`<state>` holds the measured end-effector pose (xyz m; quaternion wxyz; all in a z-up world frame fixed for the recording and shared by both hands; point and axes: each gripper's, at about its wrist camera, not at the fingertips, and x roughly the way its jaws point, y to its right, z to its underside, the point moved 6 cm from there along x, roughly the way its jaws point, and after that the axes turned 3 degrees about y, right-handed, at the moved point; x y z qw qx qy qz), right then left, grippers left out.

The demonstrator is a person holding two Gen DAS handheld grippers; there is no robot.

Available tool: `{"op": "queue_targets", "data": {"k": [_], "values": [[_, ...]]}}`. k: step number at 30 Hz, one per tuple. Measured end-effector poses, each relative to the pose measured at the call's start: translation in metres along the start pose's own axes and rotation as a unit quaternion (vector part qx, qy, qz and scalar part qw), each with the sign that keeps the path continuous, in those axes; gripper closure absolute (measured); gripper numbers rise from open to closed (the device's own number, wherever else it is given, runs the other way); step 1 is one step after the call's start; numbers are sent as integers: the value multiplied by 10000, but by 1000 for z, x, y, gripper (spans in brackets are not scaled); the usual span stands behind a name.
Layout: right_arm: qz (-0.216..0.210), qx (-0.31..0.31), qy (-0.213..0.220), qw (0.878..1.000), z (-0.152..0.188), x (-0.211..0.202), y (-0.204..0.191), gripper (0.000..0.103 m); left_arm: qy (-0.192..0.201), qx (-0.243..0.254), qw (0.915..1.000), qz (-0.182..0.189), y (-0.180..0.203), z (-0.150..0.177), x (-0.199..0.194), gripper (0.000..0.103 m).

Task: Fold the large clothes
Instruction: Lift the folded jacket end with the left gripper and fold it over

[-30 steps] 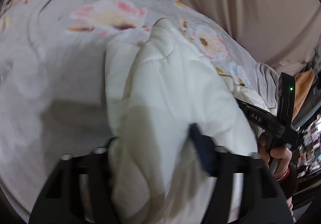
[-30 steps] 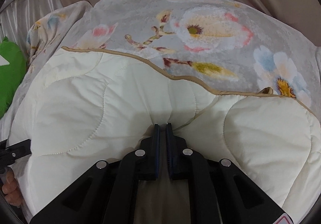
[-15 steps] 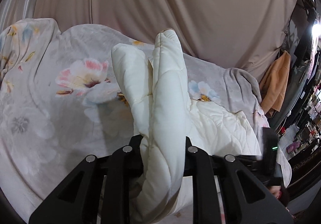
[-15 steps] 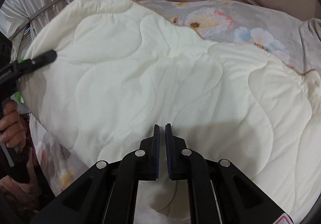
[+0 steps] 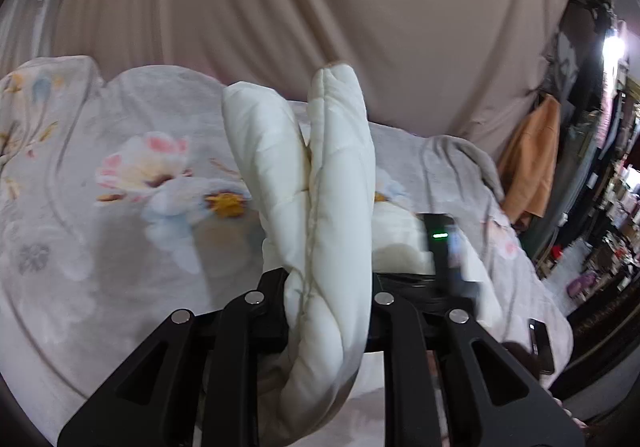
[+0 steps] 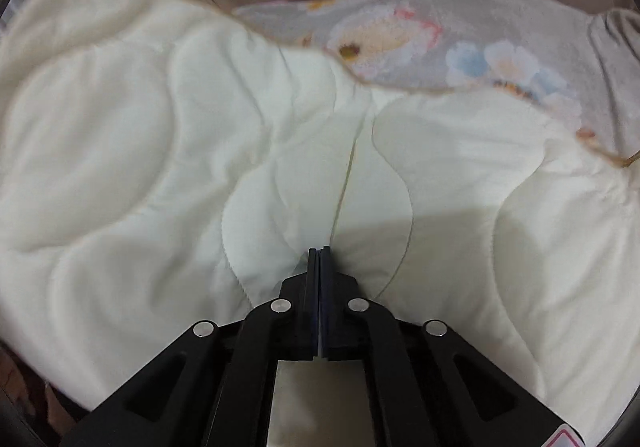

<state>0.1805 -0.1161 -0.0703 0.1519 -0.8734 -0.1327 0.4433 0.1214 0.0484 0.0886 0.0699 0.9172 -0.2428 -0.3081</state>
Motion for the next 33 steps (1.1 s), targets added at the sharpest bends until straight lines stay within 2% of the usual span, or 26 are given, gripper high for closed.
{"op": "queue_targets", "data": {"k": [2,4,8,11,12,14,17,19,21,24,28,32,33], "values": [[49,-2,19,10000,-1,-4,-2,103,64,205,9998,6,19,-5,3,85],[-48,94,108,9999,5,-25,-4,103,106,313,9994,110,34,-9,3,85],[-458,144,271,9985,49,-81,-10,100,84,487,9983,300,55,-10,6,85],[-628,213,38,9978,84,-75,-11,99,76,617,9972,426,77,-12,11,85],[-601,237,10,9979,94,-67,-10,103,53,649,9965,516,86,-12,14,85],[-654,367,176,9970,98,-65,-7,103,-5,730,9952,655,106,-14,21,85],[-1048,564,391,9921,105,-89,-7,102,4,1048,9921,695,144,-18,36,85],[-1015,583,556,9916,115,-107,-5,96,-37,1250,9894,735,169,-18,50,85],[-988,670,691,9904,127,-120,2,96,-149,1386,9873,763,192,-14,70,85],[-946,908,847,9877,146,-139,18,93,-493,1593,9829,779,226,2,112,85],[-653,1143,1131,9848,168,-169,45,93,-1130,1874,9737,635,258,45,180,85],[-380,1409,1364,9798,184,-199,74,91,-1213,2276,9656,334,274,86,218,83],[-306,1501,1441,9776,187,-208,82,91,-1230,2305,9647,320,276,92,222,80]]}}
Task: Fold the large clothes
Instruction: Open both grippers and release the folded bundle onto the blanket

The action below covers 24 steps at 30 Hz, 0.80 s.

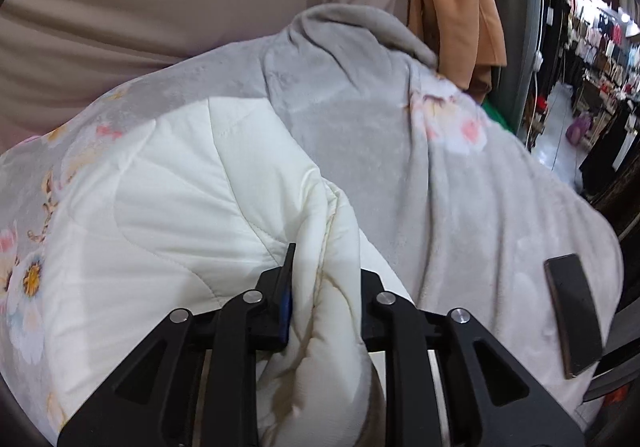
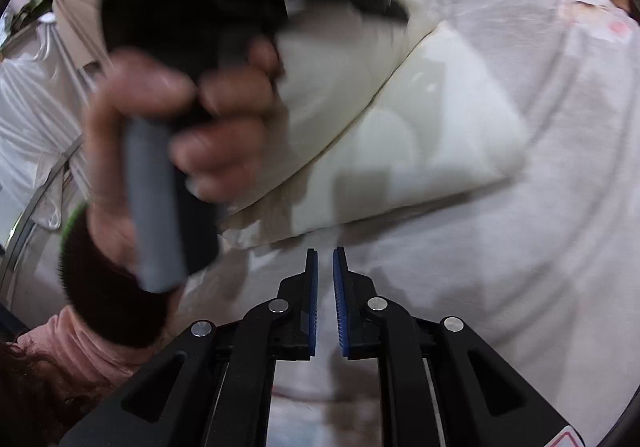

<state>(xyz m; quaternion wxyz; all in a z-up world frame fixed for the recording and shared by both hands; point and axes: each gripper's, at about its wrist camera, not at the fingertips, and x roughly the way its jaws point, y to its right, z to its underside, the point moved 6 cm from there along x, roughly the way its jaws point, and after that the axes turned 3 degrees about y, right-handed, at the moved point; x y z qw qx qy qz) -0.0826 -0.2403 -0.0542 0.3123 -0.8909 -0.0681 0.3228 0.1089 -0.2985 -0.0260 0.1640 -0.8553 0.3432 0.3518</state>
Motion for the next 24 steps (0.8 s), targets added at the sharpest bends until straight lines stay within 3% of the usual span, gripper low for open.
{"op": "queue_targets", "data": {"k": [2,4,6,9,12,13,16,19,22,23,24], "values": [[140,142,210,9996,-7,-16,14,88,-20,-20,9998,172,4,2,5,69],[245,242,411,9986,-13,-31,21,74,49,-227,9975,666,4,0,-9,49],[344,244,669,9969,-28,-45,24,62,148,-507,9920,1148,-2,-5,-36,47],[376,47,985,9944,-44,-64,11,44,642,-741,9803,1715,-19,-16,-101,30],[191,-186,1223,9921,-63,-71,-6,26,1390,-793,9780,1337,-49,-20,-159,22],[113,-281,1260,9916,-69,-72,-9,21,1649,-783,9785,960,-63,-15,-180,18],[-45,-463,1311,9903,-85,-63,-25,17,1891,-865,9781,91,-90,3,-201,16],[-85,-402,1302,9906,-102,-44,-26,17,1654,-892,9811,-466,-108,28,-192,16],[72,-398,1286,9909,-112,-30,-31,18,1262,-961,9853,-633,-118,55,-169,16],[152,-457,1264,9908,-114,-24,-32,21,1113,-999,9869,-612,-119,63,-160,17],[294,-526,1260,9902,-115,-20,-35,39,1014,-1032,9878,-581,-120,69,-153,18]]}}
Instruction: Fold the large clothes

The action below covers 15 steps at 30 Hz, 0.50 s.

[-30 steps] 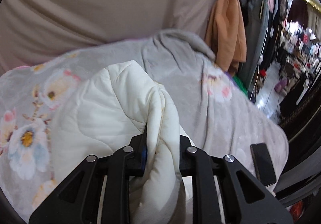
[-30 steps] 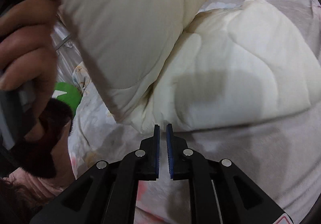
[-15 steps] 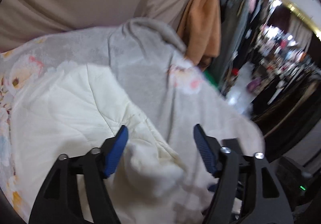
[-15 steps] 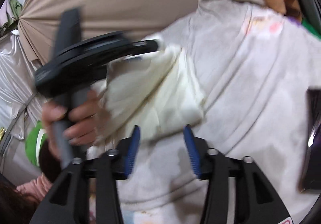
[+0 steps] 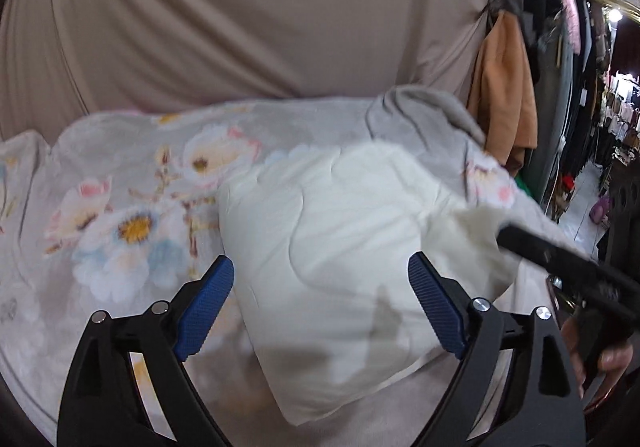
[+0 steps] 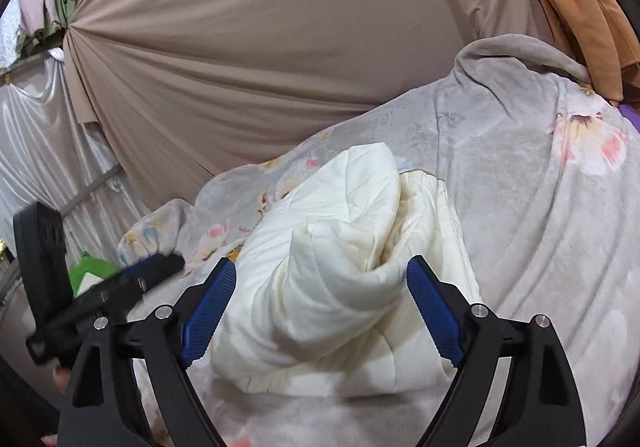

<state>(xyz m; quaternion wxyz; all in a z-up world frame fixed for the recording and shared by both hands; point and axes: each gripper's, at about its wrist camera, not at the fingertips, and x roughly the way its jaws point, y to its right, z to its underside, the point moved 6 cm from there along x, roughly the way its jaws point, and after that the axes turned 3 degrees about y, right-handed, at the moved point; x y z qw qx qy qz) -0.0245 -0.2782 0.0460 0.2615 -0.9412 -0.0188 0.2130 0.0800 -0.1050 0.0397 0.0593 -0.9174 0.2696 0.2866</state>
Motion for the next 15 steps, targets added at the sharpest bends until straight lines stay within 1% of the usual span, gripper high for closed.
{"op": "queue_targets", "data": {"k": [1,2,3,4,6,7,9,11,13,15], "values": [[132,-129,-20,9998,1,4,1,64,-117,-47,9999,38,0,7,7,20],[104,-154,-14,9998,1,5,3,70,-192,-72,9998,67,1,13,12,21],[6,-72,47,10000,0,2,6,77,-248,-86,9996,93,2,16,18,23],[-102,23,102,9999,-1,-1,11,81,-270,-107,9995,132,3,19,20,23],[-321,195,264,9989,-1,-14,21,88,-302,-106,9993,207,7,20,24,23],[-358,271,317,9985,1,-17,26,90,-319,-90,9991,258,10,22,26,22],[-234,422,283,9984,9,-15,42,91,-415,-42,9987,306,15,26,34,22],[-50,701,10,9975,23,-4,64,91,-502,27,9984,265,21,32,44,22],[113,937,-320,9950,38,11,81,91,-499,258,9984,85,29,38,51,22],[192,1125,-560,9919,53,24,93,90,-461,446,9979,-84,35,42,54,21]]}}
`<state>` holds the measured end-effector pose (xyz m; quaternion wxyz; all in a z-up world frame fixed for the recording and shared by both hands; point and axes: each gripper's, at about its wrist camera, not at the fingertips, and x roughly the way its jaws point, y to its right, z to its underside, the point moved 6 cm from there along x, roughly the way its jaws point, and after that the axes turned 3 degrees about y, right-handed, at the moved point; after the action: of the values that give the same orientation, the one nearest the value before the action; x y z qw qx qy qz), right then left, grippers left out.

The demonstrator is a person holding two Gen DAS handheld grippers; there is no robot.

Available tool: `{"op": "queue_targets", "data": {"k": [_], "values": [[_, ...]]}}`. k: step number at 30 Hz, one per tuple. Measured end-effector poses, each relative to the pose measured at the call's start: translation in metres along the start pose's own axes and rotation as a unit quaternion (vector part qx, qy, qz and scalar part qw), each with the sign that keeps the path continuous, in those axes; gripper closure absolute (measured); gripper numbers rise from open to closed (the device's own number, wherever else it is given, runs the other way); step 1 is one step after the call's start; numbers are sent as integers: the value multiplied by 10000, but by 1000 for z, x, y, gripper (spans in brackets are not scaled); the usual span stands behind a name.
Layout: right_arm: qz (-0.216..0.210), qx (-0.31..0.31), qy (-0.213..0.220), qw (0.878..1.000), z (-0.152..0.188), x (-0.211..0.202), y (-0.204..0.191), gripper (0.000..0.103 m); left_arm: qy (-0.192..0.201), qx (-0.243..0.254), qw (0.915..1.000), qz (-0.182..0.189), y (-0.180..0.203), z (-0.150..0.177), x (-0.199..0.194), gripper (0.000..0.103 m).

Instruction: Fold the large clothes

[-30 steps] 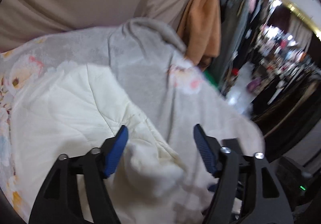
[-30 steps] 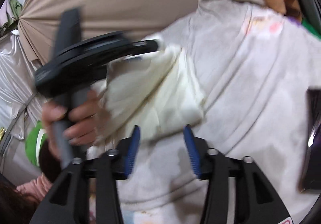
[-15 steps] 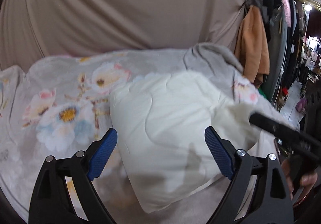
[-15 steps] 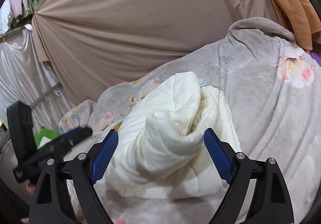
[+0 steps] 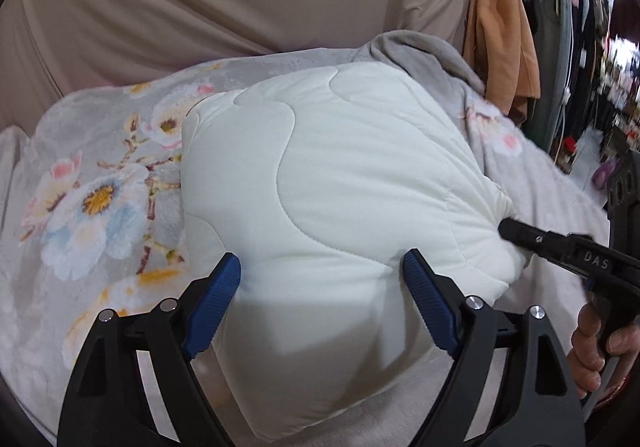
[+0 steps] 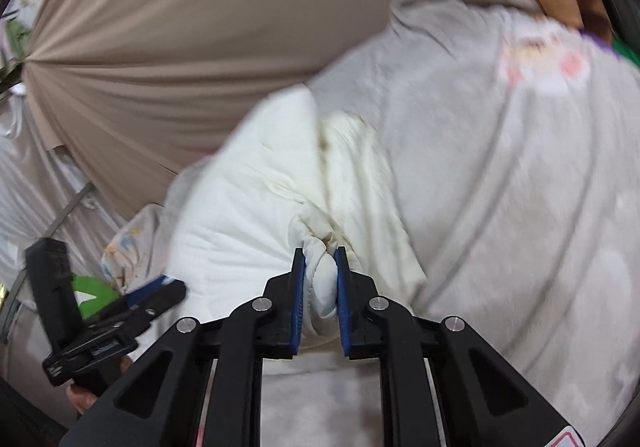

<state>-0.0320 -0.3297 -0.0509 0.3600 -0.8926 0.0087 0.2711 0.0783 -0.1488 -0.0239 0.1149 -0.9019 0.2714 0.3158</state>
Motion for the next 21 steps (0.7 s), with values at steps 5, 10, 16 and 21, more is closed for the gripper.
{"op": "queue_targets", "data": {"k": [5,10,16,21], "values": [[204,-145,-101,9996,10,13,5,91,12,235,9993,-306,11,7,9,15],[343,-280,-151,9989,13,20,5,91,31,315,9987,-403,13,11,14,12],[157,-280,-140,9994,9,15,8,87,85,338,9982,-484,13,13,15,12],[51,-291,-71,9995,-6,-10,-7,73,75,254,9988,-406,9,11,7,12]]}}
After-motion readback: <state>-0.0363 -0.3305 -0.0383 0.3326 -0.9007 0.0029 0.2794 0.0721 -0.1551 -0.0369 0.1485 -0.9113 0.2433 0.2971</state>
